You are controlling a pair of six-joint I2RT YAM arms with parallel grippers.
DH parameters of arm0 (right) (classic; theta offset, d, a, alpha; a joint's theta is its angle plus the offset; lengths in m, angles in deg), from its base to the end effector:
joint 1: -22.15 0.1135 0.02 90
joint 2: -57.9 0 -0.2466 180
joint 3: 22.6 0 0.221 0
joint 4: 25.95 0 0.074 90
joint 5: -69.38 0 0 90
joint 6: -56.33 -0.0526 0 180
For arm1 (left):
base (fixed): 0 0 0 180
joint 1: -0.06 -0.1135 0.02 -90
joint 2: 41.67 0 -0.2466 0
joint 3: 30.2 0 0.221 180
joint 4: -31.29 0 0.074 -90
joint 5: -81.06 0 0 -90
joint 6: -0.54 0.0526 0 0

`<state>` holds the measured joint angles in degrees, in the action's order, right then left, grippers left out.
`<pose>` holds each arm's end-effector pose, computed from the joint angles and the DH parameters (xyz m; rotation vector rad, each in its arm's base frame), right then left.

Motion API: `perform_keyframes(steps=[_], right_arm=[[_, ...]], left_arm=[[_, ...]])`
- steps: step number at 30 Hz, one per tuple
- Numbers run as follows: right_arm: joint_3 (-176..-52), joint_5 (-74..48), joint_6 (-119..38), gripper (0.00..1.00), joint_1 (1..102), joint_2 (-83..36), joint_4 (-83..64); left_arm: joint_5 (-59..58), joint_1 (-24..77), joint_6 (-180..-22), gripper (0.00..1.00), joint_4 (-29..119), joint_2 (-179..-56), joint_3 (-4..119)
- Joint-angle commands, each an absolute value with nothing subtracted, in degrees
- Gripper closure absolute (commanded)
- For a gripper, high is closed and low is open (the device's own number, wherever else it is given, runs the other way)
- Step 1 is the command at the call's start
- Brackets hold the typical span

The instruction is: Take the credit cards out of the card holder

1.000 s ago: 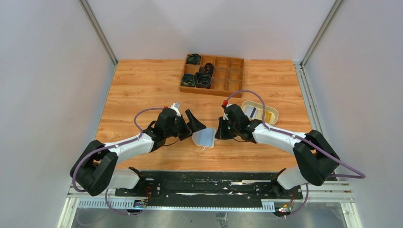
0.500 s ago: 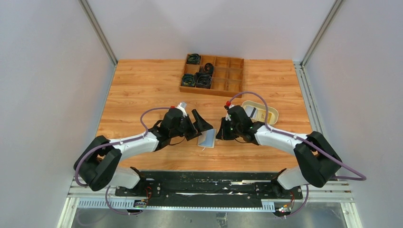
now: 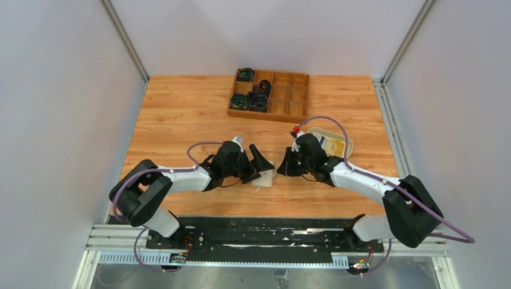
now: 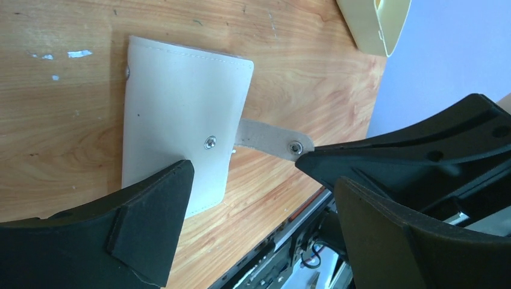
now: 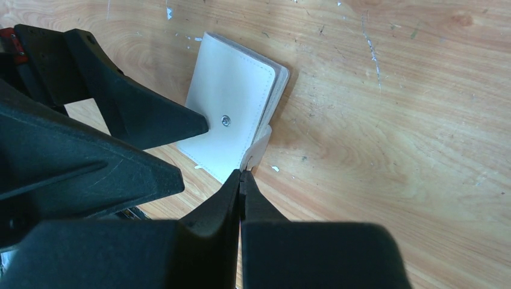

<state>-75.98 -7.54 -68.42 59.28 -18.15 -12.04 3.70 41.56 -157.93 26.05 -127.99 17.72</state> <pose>0.2041 0.1695 0.1930 -0.1846 2.3503 0.9136 0.2038 -0.1957 0.1538 -0.4292 2.4205 -1.2435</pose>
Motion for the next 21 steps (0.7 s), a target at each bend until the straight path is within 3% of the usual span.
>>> perform_keyframes(steps=[1, 9, 18, 21], right_arm=[[-75.75, -7.02, -67.62, 1.00, 58.51, -18.80, -12.91], [-78.99, -2.81, -68.87, 1.00, 58.48, -25.53, -16.33], [-83.30, -0.53, -69.05, 1.00, 58.54, -30.73, -17.15], [-84.45, 0.50, -69.22, 1.00, 58.57, -32.52, -17.18]], left_arm=[[1.52, 42.07, -161.23, 0.02, 22.63, -130.32, 14.87], [2.73, 42.07, -168.98, 0.07, 12.12, -136.59, 10.42], [0.76, 41.99, -170.26, 0.14, 11.53, -136.16, 8.52], [1.02, 41.84, -170.72, 0.23, 11.46, -136.51, 8.33]])
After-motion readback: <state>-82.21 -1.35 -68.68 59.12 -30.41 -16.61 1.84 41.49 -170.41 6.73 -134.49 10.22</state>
